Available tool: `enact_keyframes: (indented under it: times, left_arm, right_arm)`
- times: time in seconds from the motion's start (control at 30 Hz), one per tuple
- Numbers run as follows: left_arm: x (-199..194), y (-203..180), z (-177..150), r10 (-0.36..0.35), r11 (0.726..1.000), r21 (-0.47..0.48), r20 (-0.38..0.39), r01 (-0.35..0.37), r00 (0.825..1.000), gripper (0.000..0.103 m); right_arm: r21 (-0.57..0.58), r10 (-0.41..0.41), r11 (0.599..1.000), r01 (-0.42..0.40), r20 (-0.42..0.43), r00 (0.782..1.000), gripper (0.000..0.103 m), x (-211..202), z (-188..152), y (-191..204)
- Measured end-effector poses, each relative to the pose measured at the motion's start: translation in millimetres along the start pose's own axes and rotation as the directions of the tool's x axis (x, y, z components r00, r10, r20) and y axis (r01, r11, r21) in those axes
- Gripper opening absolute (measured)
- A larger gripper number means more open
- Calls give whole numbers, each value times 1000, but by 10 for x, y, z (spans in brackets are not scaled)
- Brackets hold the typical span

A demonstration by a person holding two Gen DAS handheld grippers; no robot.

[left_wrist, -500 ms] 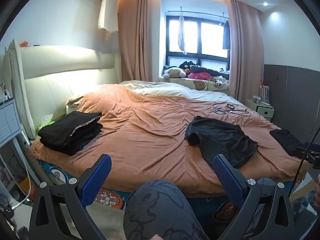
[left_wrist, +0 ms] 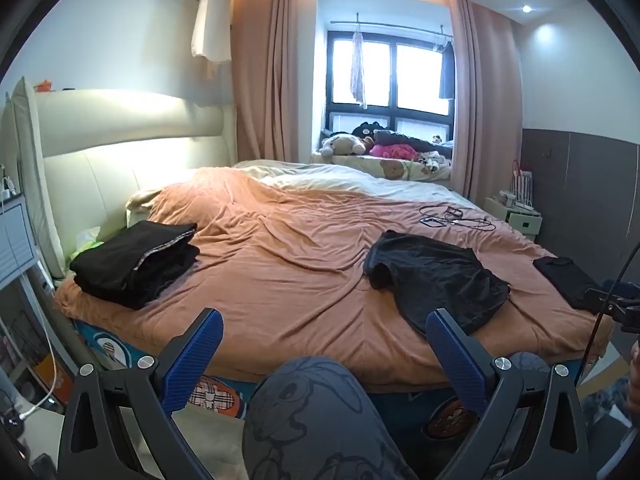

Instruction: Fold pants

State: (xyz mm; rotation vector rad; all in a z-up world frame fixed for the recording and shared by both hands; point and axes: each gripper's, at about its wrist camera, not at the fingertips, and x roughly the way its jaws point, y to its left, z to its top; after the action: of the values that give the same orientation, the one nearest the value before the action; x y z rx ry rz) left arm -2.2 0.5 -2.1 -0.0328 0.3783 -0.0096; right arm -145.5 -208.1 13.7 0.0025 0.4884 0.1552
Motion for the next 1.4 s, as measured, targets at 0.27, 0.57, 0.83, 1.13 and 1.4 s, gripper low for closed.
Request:
enact_keyframes:
  times: [0.27,0.57,0.83,1.13,1.4]
  left_arm:
    - [21,-9,-16,1,1000,-1,-9,-1,1000,103]
    - [-23,-19,-16,-25,1000,7,-1,25,1000,102]
    - [-27,-6,-10,-33,999,-3,-7,33,999,102]
    - [-38,9,-3,-46,999,-17,-6,45,999,102]
    - [-60,-10,-9,-59,998,-23,-4,59,998,102]
  right_arm:
    - [-1,-13,1000,13,14,1000,103,-25,-11,24]
    - [-12,-24,1000,25,25,999,103,-57,-25,45]
    - [-23,-37,999,38,38,999,103,-92,-10,61]
    - [-37,-44,998,46,65,997,103,-124,-16,93]
    - [-34,-58,998,60,80,995,103,-127,-27,83]
